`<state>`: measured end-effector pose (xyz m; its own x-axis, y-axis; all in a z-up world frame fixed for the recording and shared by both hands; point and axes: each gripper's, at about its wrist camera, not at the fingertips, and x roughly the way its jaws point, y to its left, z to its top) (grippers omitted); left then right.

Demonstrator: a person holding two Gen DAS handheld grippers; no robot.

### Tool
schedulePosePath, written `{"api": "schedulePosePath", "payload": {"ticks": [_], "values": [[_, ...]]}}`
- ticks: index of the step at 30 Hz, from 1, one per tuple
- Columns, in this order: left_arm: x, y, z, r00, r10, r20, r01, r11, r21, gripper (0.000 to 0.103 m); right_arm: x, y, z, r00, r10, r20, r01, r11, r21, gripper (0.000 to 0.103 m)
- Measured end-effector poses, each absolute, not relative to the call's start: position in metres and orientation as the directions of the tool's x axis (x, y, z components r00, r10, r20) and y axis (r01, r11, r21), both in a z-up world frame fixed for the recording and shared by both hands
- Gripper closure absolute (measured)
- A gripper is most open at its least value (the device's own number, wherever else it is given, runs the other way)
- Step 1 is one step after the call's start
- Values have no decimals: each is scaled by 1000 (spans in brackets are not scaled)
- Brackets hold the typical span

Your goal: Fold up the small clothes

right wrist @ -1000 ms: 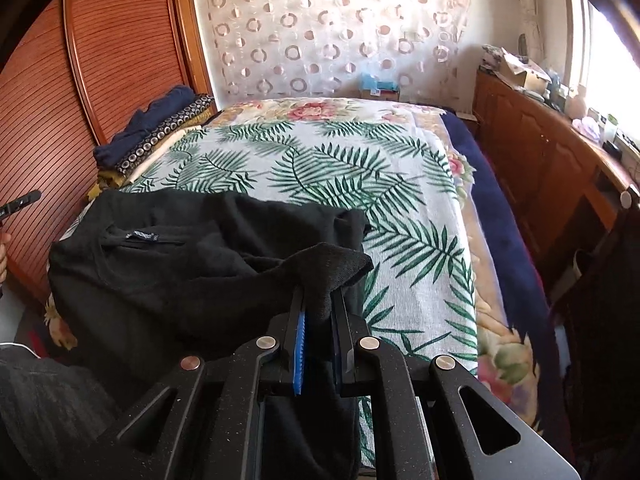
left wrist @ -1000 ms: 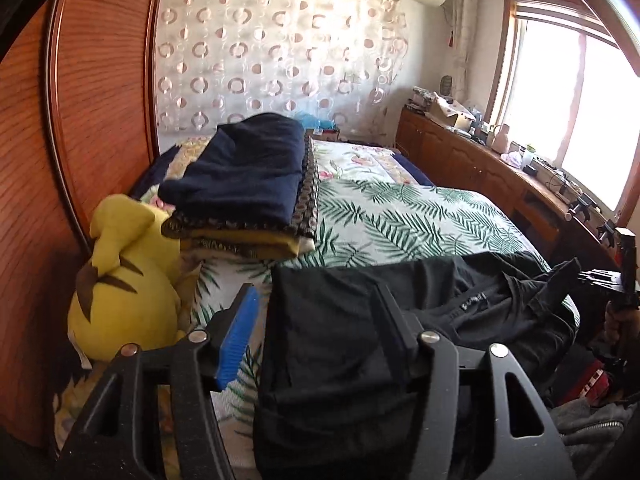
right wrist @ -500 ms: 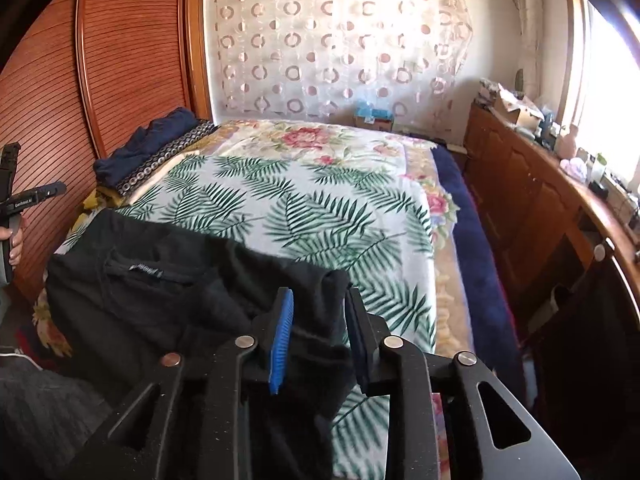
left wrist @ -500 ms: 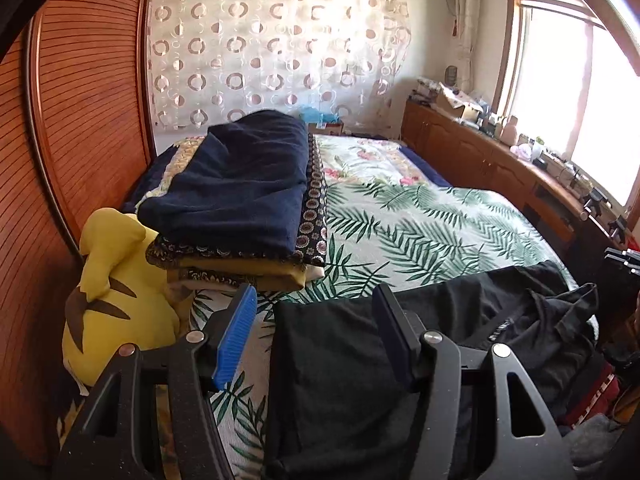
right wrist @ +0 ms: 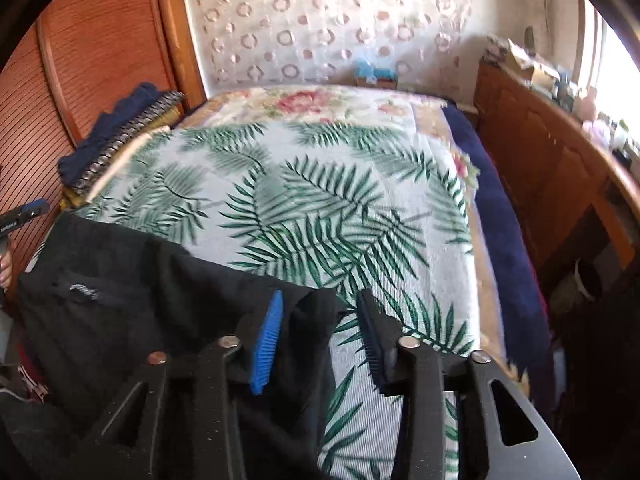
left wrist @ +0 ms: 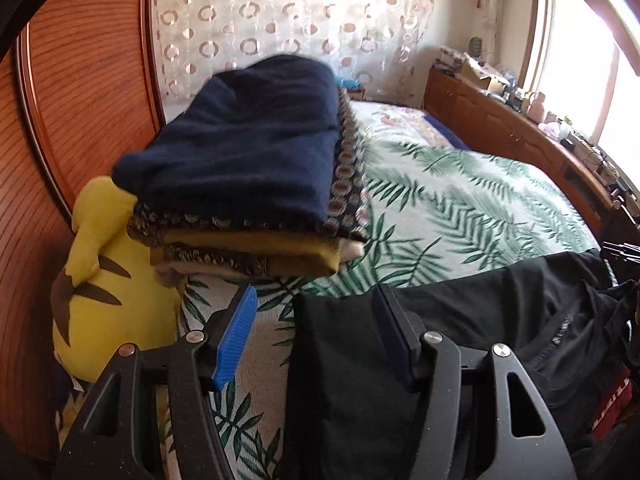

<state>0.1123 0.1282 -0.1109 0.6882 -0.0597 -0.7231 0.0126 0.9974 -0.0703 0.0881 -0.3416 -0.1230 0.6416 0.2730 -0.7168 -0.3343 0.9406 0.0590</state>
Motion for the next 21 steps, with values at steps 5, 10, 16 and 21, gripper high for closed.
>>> {"api": "schedulePosePath", "payload": {"ticks": [5, 10, 16, 21], "values": [[117, 130, -131, 653, -48, -756, -2, 998, -65, 42, 105, -343, -138, 585, 301, -753, -350, 931, 100, 86], [117, 128, -142, 647, -40, -762, -7, 998, -58, 42, 103, -342, -131, 602, 314, -734, -381, 921, 81, 99], [117, 130, -144, 644, -54, -763, -12, 997, -80, 41, 89, -365, -117, 703, 241, -669, -270, 961, 62, 101], [118, 134, -146, 639, -65, -766, -19, 995, -101, 38, 87, -367, -123, 697, 260, -668, -272, 958, 89, 101]]}}
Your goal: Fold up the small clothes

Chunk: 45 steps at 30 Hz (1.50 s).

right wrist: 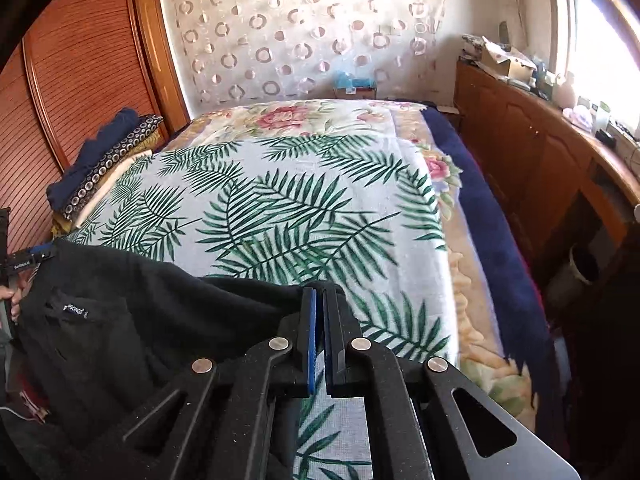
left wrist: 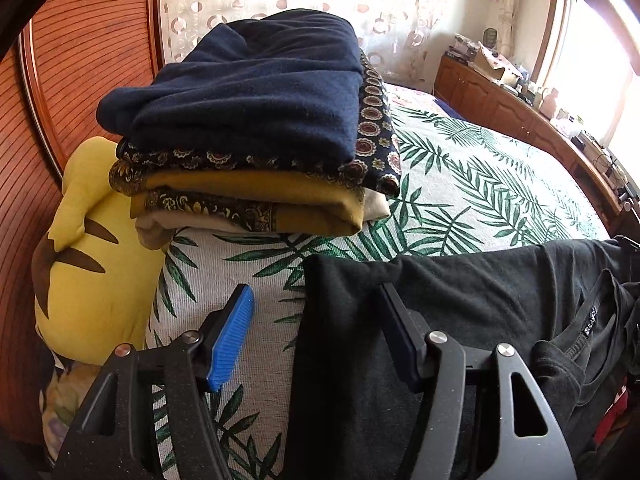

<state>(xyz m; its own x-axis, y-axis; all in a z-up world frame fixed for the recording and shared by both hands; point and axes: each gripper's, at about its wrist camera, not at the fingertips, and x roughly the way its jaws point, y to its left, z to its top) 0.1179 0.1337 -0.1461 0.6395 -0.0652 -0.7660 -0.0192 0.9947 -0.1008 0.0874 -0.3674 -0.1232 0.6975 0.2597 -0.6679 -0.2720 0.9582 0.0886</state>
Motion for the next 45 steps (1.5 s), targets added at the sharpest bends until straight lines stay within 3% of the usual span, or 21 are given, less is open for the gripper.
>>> {"api": "schedulePosePath", "payload": {"ticks": [3, 5, 7, 8, 10, 16, 20, 22, 26, 29, 33, 37, 45], "values": [[119, 135, -146, 639, -60, -767, -21, 995, -96, 37, 87, -366, -121, 709, 254, -658, -272, 959, 77, 96], [119, 135, -147, 639, -62, -767, -21, 995, -98, 37, 87, -365, -118, 714, 257, -651, -281, 957, 70, 74], [119, 135, -147, 639, -59, -767, -22, 995, -95, 36, 88, -362, -121, 697, 284, -658, -312, 947, 79, 59], [119, 134, -147, 639, -59, -767, -22, 995, -95, 36, 88, -361, -124, 691, 287, -664, -319, 945, 77, 53], [119, 134, -147, 639, -58, -767, -23, 995, -94, 36, 93, -360, -131, 681, 259, -685, -312, 949, 49, 51], [118, 123, -144, 648, -16, -761, 1, 1000, -20, 37, 110, -363, -152, 611, 279, -741, -317, 944, 94, 51], [119, 119, -143, 644, -62, -762, 59, 998, -31, 49, 113, -362, -152, 592, 312, -743, -352, 930, 111, 52], [122, 121, -143, 634, -97, -768, 80, 995, -60, 58, 114, -356, -150, 580, 319, -750, -376, 921, 100, 61], [122, 114, -139, 612, -146, -777, 140, 987, -76, 97, 112, -343, -148, 568, 335, -752, -426, 901, 80, 92], [106, 100, -124, 671, -106, -734, 161, 987, 5, 97, 101, -342, -142, 592, 368, -717, -435, 895, 101, 95], [77, 96, -82, 745, -161, -647, 168, 984, -52, 97, 71, -350, -115, 672, 395, -627, -416, 901, 123, 96], [44, 96, -26, 816, -215, -537, 204, 976, -81, 97, 24, -371, -63, 795, 392, -463, -371, 918, 141, 96], [-6, 92, 81, 910, -269, -315, 260, 963, -72, 97, -51, -391, 36, 887, 377, -268, -374, 925, 65, 96]]}}
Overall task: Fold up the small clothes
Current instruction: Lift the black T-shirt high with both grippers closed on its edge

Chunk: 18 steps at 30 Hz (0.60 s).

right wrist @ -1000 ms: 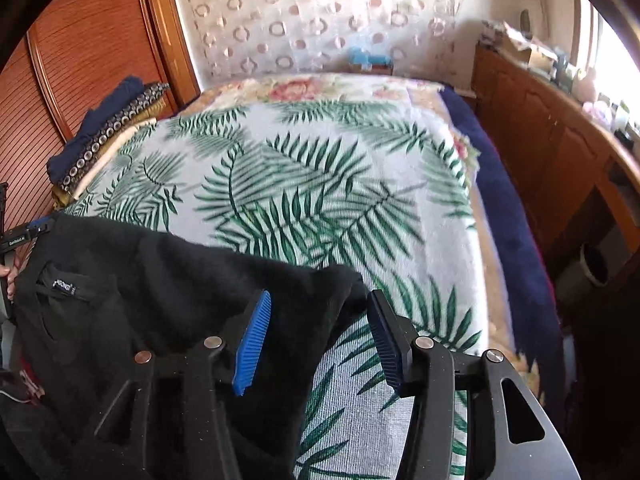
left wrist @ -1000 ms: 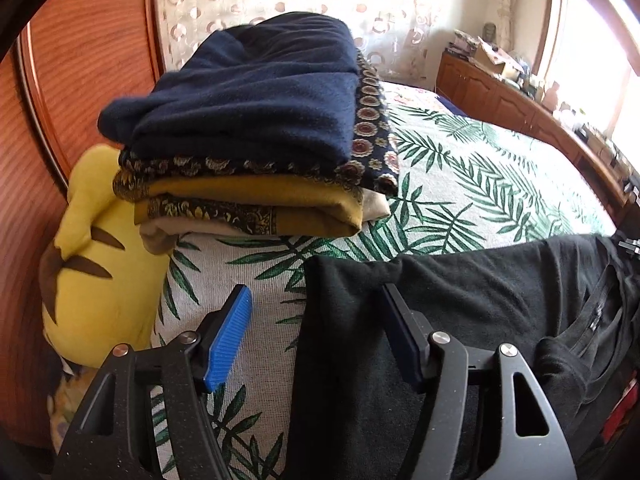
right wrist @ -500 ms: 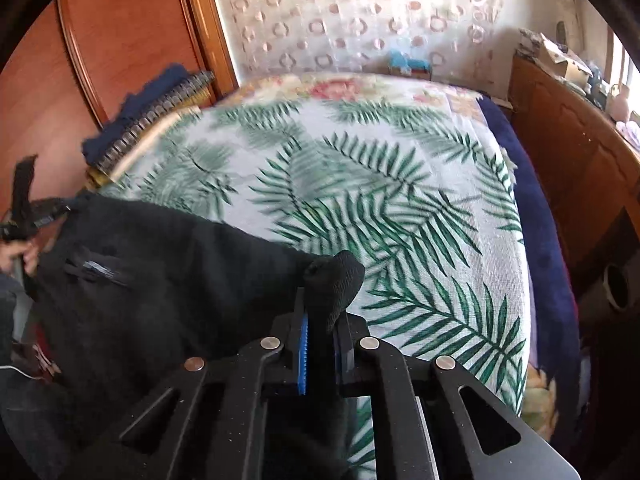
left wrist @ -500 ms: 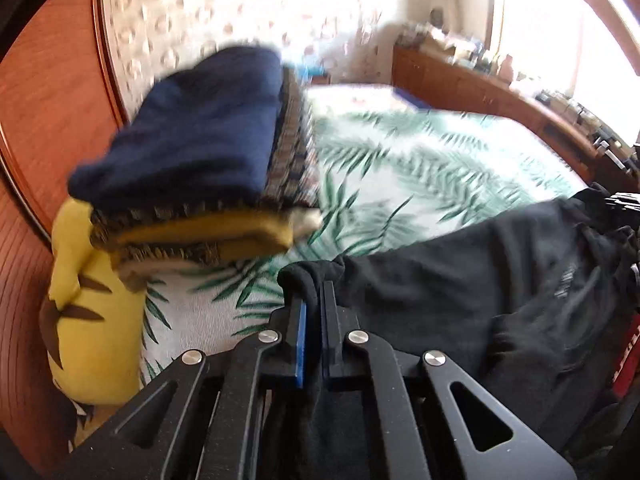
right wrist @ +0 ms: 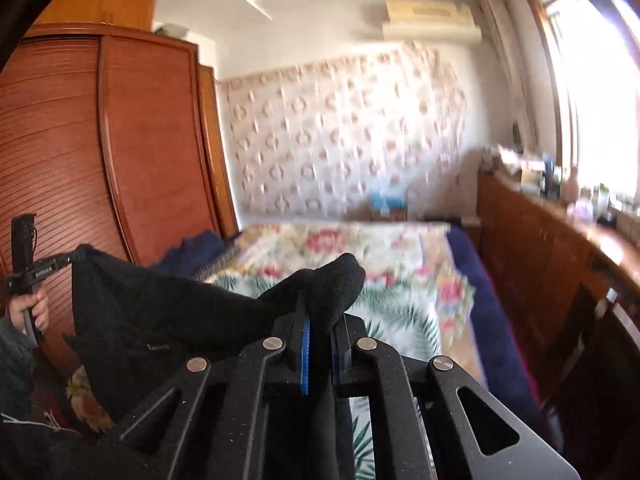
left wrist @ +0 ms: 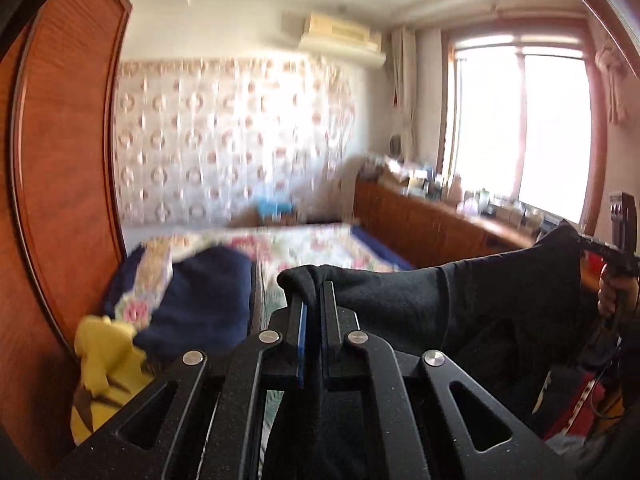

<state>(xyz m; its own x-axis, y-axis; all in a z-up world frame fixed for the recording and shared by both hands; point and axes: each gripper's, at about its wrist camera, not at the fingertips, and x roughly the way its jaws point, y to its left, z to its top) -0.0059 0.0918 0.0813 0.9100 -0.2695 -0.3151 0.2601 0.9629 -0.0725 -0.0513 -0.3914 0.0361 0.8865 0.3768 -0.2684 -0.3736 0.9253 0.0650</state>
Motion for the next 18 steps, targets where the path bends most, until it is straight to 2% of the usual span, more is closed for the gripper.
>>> {"api": "schedulePosePath", "payload": {"ticks": [5, 8, 14, 18], "values": [[-26, 94, 119, 940, -268, -211, 265, 963, -44, 97, -88, -396, 82, 915, 357, -190, -364, 931, -6, 96], [-35, 103, 126, 948, -273, -165, 265, 962, -67, 97, -108, -398, 97, 926, 351, -141, -357, 934, -24, 96], [-44, 114, 142, 950, -293, -111, 282, 954, -104, 97, -130, -392, 106, 936, 343, -74, -347, 937, -39, 96], [-45, 108, 159, 956, -279, -87, 273, 959, -79, 97, -130, -392, 106, 943, 333, -21, -333, 941, -55, 96]]}}
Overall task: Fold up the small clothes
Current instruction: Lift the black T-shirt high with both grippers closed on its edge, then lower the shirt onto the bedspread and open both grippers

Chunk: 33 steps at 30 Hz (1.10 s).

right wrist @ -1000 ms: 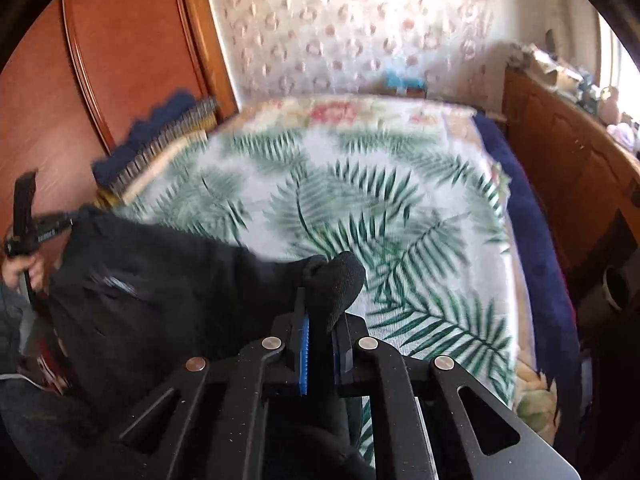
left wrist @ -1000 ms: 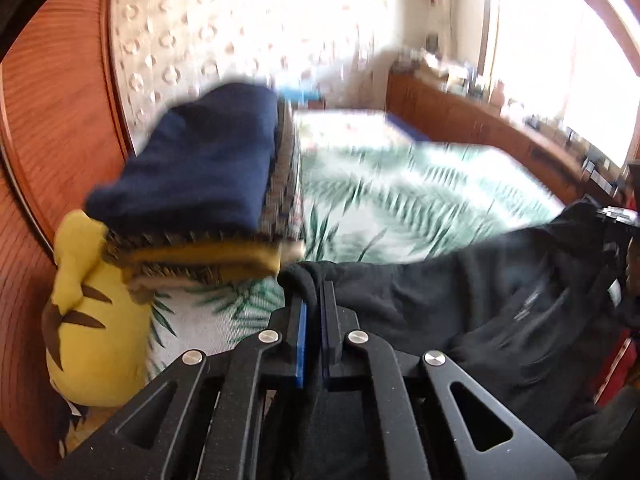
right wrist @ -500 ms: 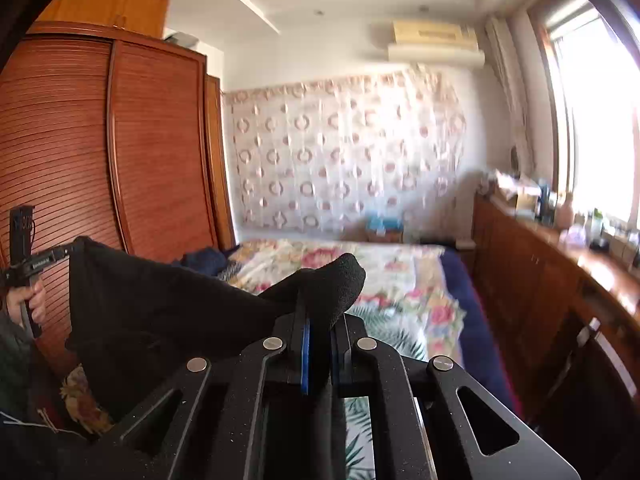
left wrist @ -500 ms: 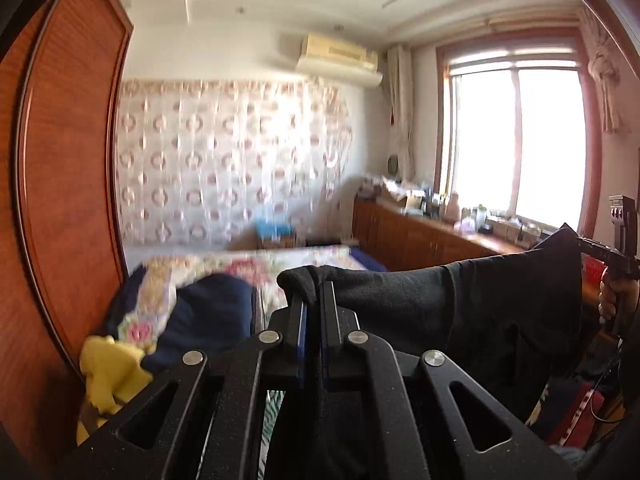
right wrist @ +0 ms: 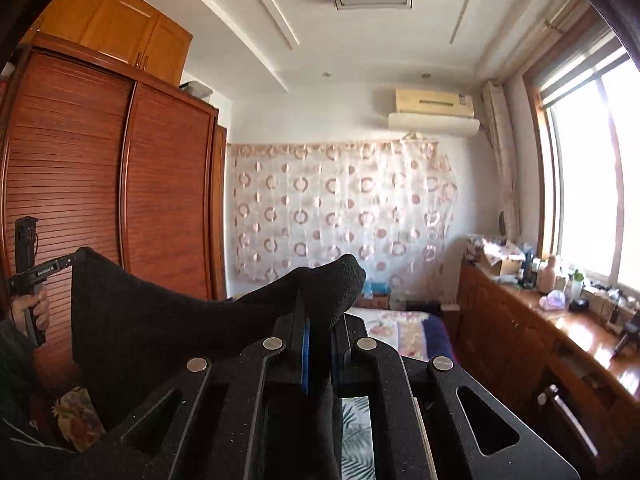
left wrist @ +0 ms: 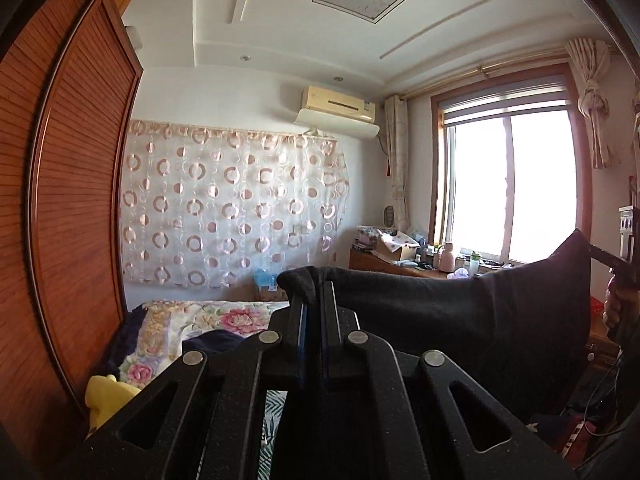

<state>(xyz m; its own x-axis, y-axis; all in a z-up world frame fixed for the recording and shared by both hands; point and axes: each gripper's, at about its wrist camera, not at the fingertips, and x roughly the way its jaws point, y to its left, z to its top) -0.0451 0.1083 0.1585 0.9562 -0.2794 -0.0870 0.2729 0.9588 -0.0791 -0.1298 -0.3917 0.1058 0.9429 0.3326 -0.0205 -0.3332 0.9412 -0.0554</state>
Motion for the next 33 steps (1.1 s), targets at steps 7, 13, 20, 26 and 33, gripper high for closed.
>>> {"api": "schedulePosePath", "payload": {"ticks": [7, 13, 20, 26, 33], "values": [[8, 95, 149, 965, -233, -118, 232, 972, -22, 97, -115, -378, 78, 957, 291, -19, -291, 952, -99, 96], [90, 81, 102, 955, -197, -223, 200, 980, -11, 97, -26, -367, 39, 955, 262, -141, -272, 961, -50, 96], [188, 71, 26, 904, -170, -392, 187, 982, 6, 97, 111, -355, -32, 914, 225, -337, -245, 969, -19, 96], [229, 60, -13, 868, -147, -474, 177, 984, 20, 97, 194, -335, -93, 871, 179, -457, -209, 978, -15, 96], [258, 54, -23, 841, -122, -526, 163, 986, 31, 96, 263, -310, -85, 839, 96, -536, -148, 988, -54, 96]]}}
